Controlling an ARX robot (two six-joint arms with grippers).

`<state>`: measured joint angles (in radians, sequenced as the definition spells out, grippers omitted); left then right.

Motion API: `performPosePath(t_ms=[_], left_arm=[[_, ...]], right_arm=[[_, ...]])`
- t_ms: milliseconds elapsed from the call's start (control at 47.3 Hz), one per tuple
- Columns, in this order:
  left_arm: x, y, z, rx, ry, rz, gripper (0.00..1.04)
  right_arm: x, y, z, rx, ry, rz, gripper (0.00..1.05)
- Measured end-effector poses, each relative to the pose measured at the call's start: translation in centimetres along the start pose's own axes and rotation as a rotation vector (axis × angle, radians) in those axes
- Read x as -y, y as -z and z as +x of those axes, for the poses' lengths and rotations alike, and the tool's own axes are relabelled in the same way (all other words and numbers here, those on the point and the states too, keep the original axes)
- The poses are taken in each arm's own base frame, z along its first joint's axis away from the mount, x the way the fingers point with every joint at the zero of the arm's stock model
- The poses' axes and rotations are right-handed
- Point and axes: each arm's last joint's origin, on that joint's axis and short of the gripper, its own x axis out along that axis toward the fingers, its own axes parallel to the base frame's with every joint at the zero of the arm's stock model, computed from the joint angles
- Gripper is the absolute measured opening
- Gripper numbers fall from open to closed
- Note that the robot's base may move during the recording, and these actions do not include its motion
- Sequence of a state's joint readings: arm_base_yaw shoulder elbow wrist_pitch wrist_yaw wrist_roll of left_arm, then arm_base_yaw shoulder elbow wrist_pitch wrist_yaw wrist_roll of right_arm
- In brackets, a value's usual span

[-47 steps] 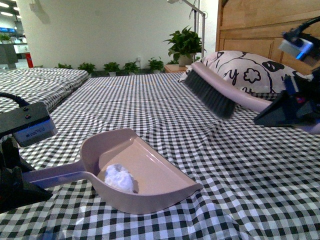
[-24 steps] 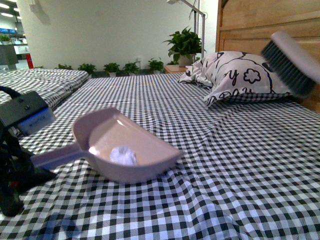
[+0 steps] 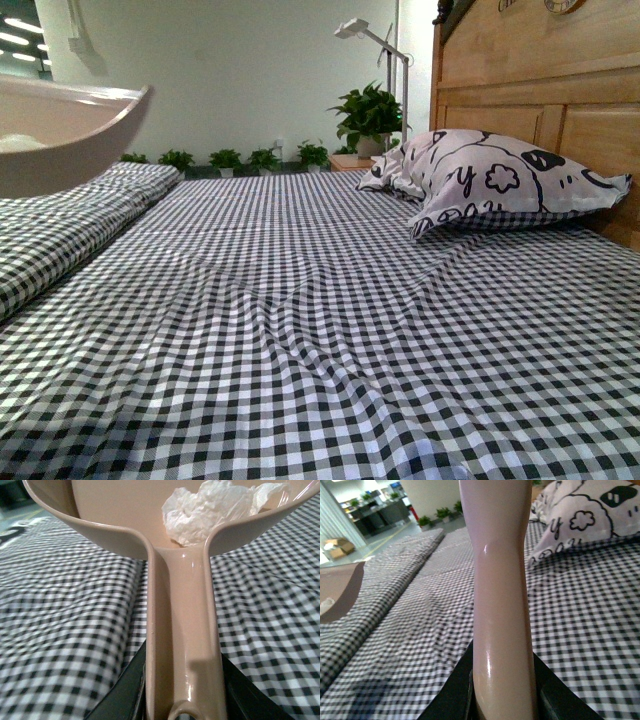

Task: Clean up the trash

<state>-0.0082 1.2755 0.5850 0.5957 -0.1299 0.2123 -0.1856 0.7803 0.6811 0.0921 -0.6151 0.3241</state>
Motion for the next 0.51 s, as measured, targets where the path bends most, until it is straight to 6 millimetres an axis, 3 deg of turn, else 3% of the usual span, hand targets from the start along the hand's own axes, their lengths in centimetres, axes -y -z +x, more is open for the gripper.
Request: performPosePath(t_ms=[127,296,507], left_arm=[[0.4,0.1,-3.0,0.047,-0.061,-0.009,0.26],[2.3,1.2,-8.3,0.113,-0.037,-0.007,0.26],[2.7,2.1,-10.9,0.120,-0.090,-0.034,0.26]], right_arm=[[-2.0,0.0,-1.3,0.017,-0.060,0.027,0.19],[-3.5,0.7,-2.5,0.036,-0.079,0.104,0.19],[-4.9,2.1,-3.0,0.056,-0.079,0.148,0.19]])
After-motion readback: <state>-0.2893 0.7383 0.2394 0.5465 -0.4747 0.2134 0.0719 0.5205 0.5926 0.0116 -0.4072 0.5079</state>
